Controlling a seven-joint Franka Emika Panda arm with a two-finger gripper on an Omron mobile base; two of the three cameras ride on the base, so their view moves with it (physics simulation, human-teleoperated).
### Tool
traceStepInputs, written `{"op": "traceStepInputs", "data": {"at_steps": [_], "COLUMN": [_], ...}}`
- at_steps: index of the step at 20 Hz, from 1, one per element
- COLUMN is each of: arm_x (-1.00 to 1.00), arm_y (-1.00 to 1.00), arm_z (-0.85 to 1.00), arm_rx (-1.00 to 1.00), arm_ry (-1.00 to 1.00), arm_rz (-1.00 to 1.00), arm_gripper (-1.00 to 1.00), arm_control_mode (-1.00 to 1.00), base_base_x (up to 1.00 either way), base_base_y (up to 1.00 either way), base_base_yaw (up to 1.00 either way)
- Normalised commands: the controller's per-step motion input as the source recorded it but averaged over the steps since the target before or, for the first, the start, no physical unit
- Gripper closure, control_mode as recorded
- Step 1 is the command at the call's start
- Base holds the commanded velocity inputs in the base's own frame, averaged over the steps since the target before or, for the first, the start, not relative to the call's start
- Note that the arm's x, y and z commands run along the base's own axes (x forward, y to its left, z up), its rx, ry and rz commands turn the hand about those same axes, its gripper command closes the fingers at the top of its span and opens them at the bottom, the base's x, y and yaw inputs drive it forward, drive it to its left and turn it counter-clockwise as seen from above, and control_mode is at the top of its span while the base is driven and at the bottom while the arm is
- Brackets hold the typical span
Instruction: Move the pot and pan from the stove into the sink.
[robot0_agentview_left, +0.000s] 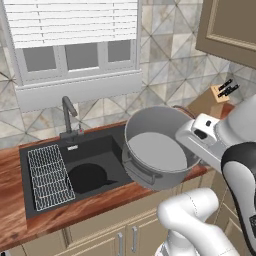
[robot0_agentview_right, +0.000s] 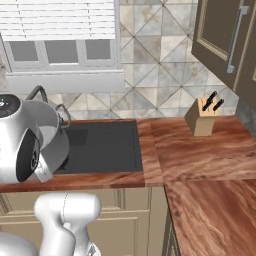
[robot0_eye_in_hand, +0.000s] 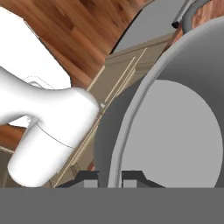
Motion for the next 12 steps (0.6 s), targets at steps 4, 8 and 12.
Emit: {"op": "traceStepInputs", "data": {"at_steps": [4,8,12], "arm_x": [0.67,0.65,0.6], "arm_y": [0.1,0.12,0.1], "arm_z": [-0.08,-0.07,-0.06], "arm_rx": [0.0,0.0,0.0], "arm_ry": [0.0,0.0,0.0], "arm_rz": [0.0,0.0,0.0], "arm_gripper": [1.0,1.0,1.0], "arm_control_mode": [-1.0,-1.0,-1.0], "base_base_x": [0.0,0.0,0.0], "base_base_y": [0.0,0.0,0.0], "base_base_yaw": [0.0,0.0,0.0]}}
